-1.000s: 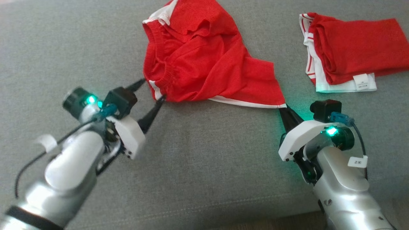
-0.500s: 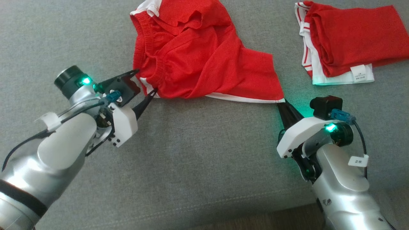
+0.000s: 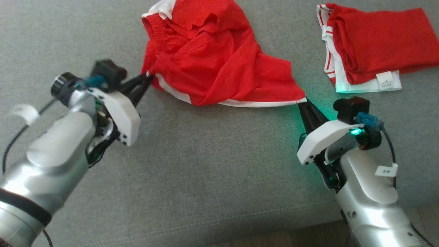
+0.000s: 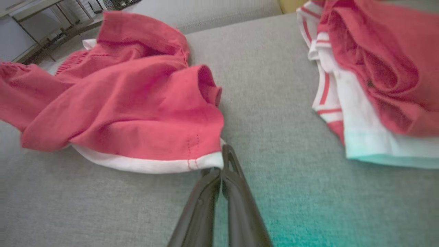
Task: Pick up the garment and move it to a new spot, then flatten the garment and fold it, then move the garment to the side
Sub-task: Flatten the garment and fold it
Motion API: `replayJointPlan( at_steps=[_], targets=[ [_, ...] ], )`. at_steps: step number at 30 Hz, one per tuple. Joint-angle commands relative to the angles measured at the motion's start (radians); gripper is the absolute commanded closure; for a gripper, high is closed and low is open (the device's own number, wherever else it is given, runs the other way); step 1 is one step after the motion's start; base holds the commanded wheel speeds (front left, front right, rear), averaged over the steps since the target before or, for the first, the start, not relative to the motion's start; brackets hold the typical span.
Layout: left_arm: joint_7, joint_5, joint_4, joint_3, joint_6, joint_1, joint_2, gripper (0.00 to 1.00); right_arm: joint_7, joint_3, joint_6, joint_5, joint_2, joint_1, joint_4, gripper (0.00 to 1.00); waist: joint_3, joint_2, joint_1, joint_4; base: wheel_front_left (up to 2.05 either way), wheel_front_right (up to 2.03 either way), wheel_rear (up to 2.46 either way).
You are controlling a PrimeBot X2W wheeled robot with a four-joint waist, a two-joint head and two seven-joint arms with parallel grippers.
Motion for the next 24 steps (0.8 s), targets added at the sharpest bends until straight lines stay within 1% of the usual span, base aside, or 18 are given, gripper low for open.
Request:
replayJointPlan(
  at_steps=[1,3,4,8,11,13,18,22,24],
  targets=[
    [-0.012,-0.031,-0.035,0.055,0.001,-0.060,0.045,1.00,-0.018,0.014,0.007,-0.009,-0.008,-0.023,-0.045,1.00,-0.017,0.0000,-0.0001,0.010,0.00,0.00,0.00],
    [-0.011,-0.071,-0.061,0.064,0.001,-0.064,0.062,1.00,-0.020,0.014,0.007,-0.017,-0.031,-0.035,-0.068,1.00,-0.036,0.0000,-0.0001,0.019,0.00,0.00,0.00],
    [-0.011,-0.071,-0.061,0.064,0.001,-0.064,0.062,1.00,-0.020,0.014,0.007,-0.017,-0.031,-0.035,-0.068,1.00,-0.036,0.0000,-0.0001,0.019,0.00,0.00,0.00],
    [-0.006,-0.135,-0.110,0.088,0.001,-0.059,0.090,1.00,-0.019,0.008,0.007,-0.022,-0.079,-0.064,-0.121,1.00,-0.080,0.0000,-0.0001,0.038,0.00,0.00,0.00],
    [0.000,-0.185,-0.149,0.117,0.003,-0.047,0.097,1.00,-0.014,0.007,0.007,-0.025,-0.120,-0.089,-0.162,1.00,-0.112,0.0000,-0.0001,0.053,0.00,0.00,0.00],
    [0.004,-0.228,-0.181,0.142,0.012,-0.035,0.096,1.00,-0.014,0.002,0.007,-0.025,-0.149,-0.107,-0.194,1.00,-0.134,0.0000,-0.0001,0.065,0.00,0.00,0.00],
    [0.004,-0.309,-0.286,0.199,0.059,0.001,0.100,1.00,-0.025,-0.016,0.007,-0.048,-0.223,-0.136,-0.271,1.00,-0.203,0.0000,-0.0001,0.094,0.00,0.00,0.00],
    [0.006,-0.357,-0.380,0.232,0.109,0.039,0.108,1.00,-0.018,-0.035,0.007,-0.072,-0.268,-0.127,-0.329,1.00,-0.268,0.0000,-0.0001,0.116,0.00,0.00,0.00],
    [0.020,-0.367,-0.436,0.235,0.138,0.062,0.121,1.00,0.001,-0.053,0.007,-0.088,-0.281,-0.106,-0.366,1.00,-0.301,0.0000,-0.0001,0.124,0.00,0.00,0.00]
  ],
)
